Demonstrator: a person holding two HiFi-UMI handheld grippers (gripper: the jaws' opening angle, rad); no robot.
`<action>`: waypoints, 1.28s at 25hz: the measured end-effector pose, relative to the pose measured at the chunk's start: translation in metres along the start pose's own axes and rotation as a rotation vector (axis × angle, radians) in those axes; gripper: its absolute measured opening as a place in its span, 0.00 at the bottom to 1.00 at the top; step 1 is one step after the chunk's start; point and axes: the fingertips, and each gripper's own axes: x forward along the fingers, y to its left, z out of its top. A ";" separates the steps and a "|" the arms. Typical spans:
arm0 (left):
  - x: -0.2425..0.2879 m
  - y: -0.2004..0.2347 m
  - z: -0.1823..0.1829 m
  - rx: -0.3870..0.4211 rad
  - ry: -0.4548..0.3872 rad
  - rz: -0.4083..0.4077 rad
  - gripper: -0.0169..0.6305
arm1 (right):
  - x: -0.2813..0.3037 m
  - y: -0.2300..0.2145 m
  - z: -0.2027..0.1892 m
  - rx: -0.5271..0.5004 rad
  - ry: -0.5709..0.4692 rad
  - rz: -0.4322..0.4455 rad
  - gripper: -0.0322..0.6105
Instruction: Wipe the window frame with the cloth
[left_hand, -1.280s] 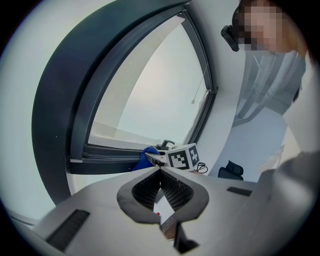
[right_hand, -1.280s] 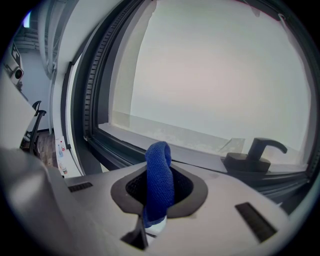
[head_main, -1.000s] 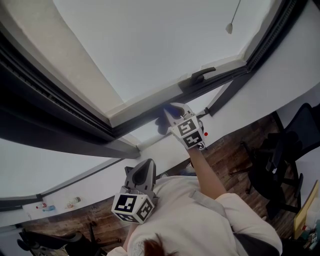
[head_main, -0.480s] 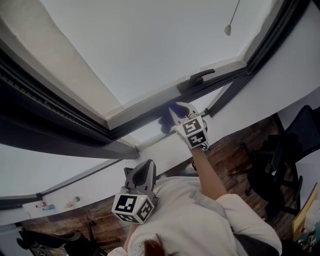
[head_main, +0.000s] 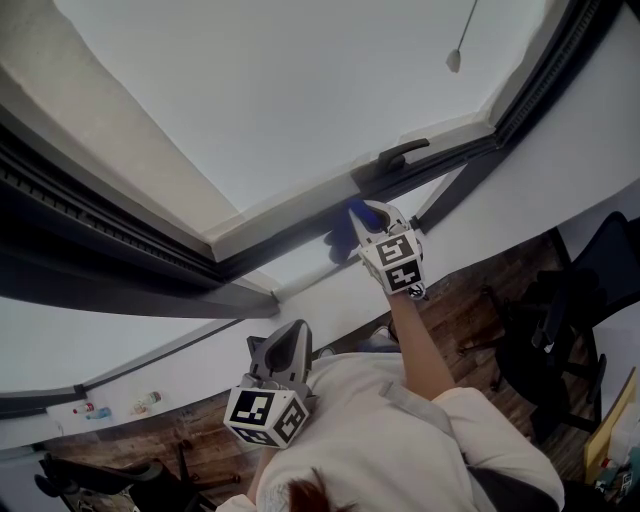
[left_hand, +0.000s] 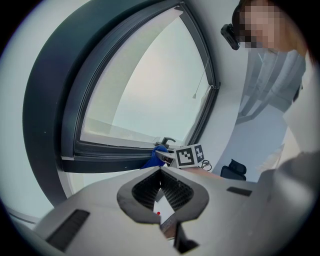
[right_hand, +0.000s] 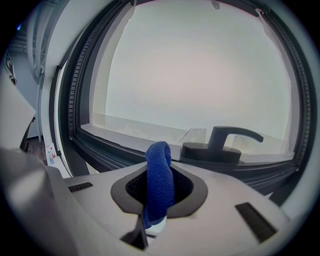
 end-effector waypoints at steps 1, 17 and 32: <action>0.001 0.000 0.000 -0.001 0.001 0.001 0.03 | 0.000 -0.001 -0.001 0.001 0.000 0.000 0.12; 0.010 -0.008 -0.002 -0.010 0.003 0.026 0.03 | -0.005 -0.028 -0.004 0.018 -0.013 -0.013 0.12; -0.013 -0.001 -0.003 -0.016 -0.008 0.075 0.03 | -0.008 -0.029 -0.007 0.093 -0.001 -0.071 0.12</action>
